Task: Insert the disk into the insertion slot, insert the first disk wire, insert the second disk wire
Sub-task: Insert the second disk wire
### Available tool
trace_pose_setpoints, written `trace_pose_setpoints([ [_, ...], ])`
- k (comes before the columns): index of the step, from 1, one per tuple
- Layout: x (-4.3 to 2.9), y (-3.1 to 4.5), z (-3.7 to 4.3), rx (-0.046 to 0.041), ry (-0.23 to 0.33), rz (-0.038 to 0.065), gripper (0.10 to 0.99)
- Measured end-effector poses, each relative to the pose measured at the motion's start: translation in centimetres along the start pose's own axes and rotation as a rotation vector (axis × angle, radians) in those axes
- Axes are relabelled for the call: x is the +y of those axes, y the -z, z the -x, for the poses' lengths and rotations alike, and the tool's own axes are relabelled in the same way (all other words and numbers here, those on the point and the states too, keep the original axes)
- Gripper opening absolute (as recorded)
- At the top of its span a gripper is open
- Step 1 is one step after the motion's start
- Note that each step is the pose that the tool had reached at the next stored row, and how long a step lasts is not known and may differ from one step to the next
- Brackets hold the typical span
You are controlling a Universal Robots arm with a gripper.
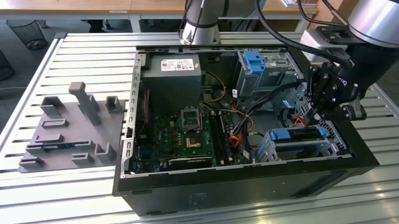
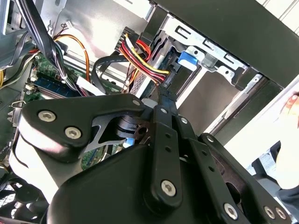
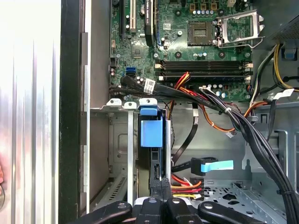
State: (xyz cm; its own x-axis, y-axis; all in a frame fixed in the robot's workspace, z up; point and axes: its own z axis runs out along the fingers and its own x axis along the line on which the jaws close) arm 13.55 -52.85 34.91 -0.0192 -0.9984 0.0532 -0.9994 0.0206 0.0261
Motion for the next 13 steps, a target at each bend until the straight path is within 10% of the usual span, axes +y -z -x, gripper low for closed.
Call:
trace_pose_setpoints([
  [13,0.92,-0.02,-0.02,0.0,0.0,0.0,0.106],
])
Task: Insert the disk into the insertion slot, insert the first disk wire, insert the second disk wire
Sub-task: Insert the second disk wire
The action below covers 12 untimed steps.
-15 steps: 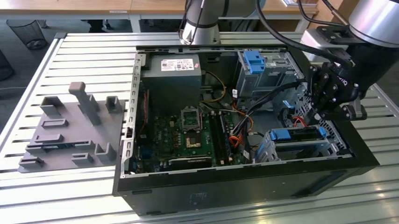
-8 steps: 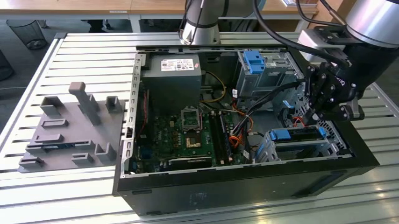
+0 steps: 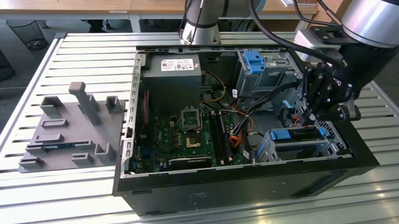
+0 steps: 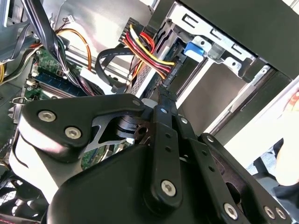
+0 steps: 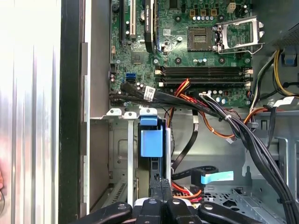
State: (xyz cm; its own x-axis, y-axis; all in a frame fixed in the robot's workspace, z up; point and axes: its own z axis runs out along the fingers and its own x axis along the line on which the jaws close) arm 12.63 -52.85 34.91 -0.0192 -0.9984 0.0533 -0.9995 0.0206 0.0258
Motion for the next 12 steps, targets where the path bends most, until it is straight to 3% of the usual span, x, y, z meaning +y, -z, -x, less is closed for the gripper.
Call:
trace_pose_setpoints([
  [12,0.63,-0.01,0.02,0.0,0.0,0.0,0.106],
])
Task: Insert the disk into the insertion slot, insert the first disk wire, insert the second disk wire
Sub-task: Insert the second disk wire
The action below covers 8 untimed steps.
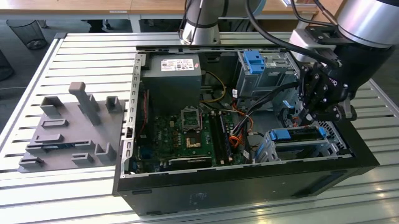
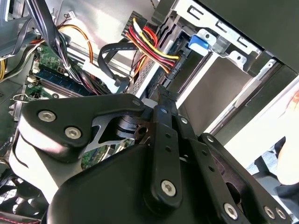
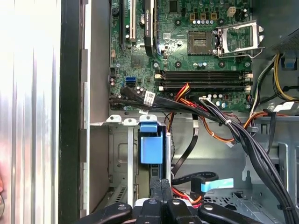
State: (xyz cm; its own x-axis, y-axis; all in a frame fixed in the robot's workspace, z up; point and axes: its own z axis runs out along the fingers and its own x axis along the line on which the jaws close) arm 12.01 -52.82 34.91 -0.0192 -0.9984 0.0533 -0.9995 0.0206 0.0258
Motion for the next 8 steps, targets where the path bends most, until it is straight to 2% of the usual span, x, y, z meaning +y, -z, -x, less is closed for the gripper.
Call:
trace_pose_setpoints([
  [8,0.16,0.13,0.74,0.0,0.0,0.0,0.106],
])
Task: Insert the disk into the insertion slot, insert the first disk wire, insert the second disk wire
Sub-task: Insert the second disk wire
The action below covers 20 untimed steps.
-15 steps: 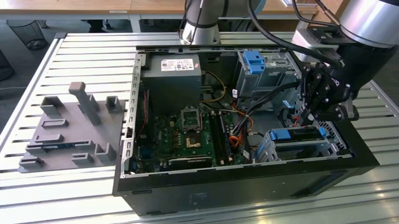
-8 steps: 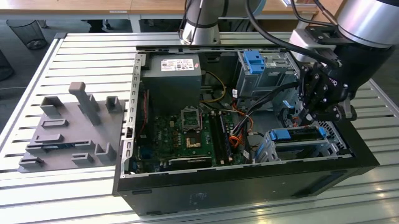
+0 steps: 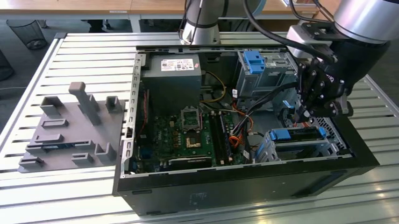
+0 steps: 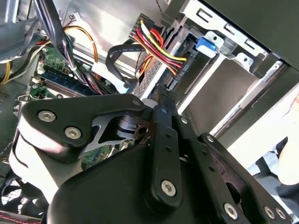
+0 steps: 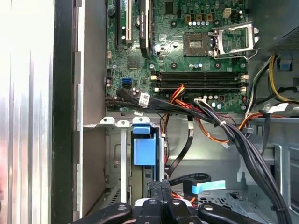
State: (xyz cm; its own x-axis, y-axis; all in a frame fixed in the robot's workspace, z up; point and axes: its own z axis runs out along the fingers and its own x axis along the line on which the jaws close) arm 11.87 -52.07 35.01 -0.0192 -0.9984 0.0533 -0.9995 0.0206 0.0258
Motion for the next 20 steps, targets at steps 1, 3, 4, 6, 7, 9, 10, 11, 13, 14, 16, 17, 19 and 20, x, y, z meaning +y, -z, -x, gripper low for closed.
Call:
trace_pose_setpoints([
  [1,0.01,0.09,0.11,0.0,0.0,0.0,0.106],
  [3,0.09,0.3,0.29,0.0001,0.0,0.0,0.106],
  [4,0.14,0.36,0.37,0.0,0.0,0.0,0.106],
  [6,0.29,0.38,0.5,-0.0001,0.0,0.0,0.106],
  [7,0.38,0.38,0.56,-0.0001,0.0,0.0,0.106],
  [9,0.56,0.38,0.72,-0.0001,0.0,0.0,0.106],
  [10,0.61,0.39,0.81,-0.0001,0.0,0.0,0.106],
  [11,0.64,0.4,0.87,0.0,0.0,0.0,0.106],
  [13,0.71,0.47,1.05,0.0,0.0,0.0,0.106],
  [14,0.78,0.51,1.18,0.0,0.0,0.0,0.106],
  [16,0.93,0.61,1.4,0.0001,0.0,0.0,0.106],
  [17,1.0,0.65,1.47,0.0,0.0,0.0,0.106],
  [19,1.11,0.72,1.65,0.0001,0.0,0.0,0.106],
  [20,1.15,0.74,1.76,0.0001,0.0,0.0,0.106],
])
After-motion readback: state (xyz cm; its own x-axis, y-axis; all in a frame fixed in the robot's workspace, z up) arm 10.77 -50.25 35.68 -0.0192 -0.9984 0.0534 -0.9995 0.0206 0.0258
